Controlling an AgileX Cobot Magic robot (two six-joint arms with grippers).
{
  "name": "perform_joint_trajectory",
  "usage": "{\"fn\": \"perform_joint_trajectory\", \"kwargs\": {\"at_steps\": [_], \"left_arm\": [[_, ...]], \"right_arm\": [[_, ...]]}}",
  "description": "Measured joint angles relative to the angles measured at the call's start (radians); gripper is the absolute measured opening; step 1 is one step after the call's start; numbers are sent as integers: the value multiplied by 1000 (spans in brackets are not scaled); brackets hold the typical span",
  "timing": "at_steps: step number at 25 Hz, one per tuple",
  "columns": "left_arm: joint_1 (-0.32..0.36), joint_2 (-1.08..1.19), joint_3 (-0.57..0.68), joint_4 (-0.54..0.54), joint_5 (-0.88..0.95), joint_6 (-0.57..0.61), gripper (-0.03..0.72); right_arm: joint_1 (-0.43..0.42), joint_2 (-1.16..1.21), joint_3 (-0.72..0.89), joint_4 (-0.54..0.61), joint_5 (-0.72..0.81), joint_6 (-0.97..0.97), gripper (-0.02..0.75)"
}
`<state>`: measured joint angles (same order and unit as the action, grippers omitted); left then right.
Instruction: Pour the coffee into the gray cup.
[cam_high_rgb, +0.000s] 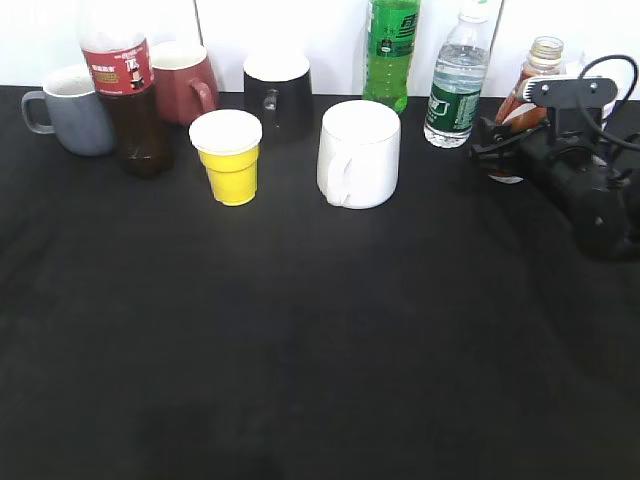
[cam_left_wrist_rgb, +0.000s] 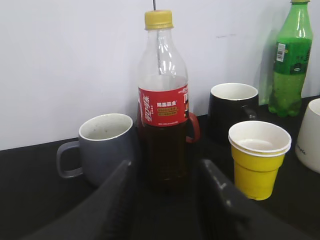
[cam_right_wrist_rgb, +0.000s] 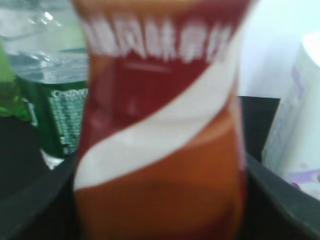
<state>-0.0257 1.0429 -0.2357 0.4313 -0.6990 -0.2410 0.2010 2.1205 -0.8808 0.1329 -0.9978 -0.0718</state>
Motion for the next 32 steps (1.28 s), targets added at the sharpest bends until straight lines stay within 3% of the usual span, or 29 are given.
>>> {"fn": "perform_joint_trajectory", "kwargs": {"at_steps": [9,12,14,16,20,22,27,29,32], "left_arm": [[0,0,0,0,0,0,311],[0,0,-63,2,88,-16,311],[0,0,-165,3,314,-29,311],[-16,0,-265,-2,579,-33,311],[-143,0,-346,-104,1067,-34,311],[-203,0,-400,-142,1294,-34,314],[-221,0,-631,-356,1722,9,426],[-221,0,-655,-414,1861,86,430],[-221,-67,-657,-423,1911,99,398]], "right_arm": [[1,-160,197,-3,1,0,594],[1,-317,215,-23,120,0,593],[1,-445,209,-36,316,0,593],[1,-566,175,-37,620,0,593],[1,-722,119,-44,1162,0,592],[1,-773,81,-44,1363,0,592],[1,-895,-24,-32,1709,0,592],[1,-977,-29,-32,1789,0,590],[1,-1115,-29,-32,1906,23,590]]}}
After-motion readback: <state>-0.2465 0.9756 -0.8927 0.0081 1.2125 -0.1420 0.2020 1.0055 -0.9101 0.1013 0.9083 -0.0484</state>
